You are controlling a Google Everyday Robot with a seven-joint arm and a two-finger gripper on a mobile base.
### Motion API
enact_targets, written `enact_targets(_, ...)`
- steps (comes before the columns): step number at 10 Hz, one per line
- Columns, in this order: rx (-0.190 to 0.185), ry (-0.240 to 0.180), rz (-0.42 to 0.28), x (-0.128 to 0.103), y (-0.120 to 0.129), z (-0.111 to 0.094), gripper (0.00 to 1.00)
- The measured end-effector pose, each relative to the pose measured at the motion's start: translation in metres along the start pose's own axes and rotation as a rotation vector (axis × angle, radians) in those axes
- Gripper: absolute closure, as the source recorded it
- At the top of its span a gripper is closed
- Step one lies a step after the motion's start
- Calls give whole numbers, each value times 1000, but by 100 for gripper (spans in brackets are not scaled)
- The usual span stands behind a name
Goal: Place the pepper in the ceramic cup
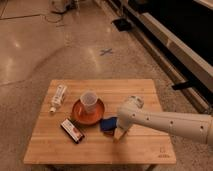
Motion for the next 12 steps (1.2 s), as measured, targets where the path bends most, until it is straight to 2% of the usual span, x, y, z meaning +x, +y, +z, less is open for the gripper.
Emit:
enact_targets(3, -57, -24, 7, -5, 11, -12, 79)
enact_targets(4, -81, -20, 11, -4, 16, -21, 87)
enact_targets(5, -119, -8, 17, 0, 22, -37, 98)
enact_targets(10, -208, 41, -35, 34, 19, -77, 100)
enact_targets(12, -237, 74, -65, 53, 13, -94, 100)
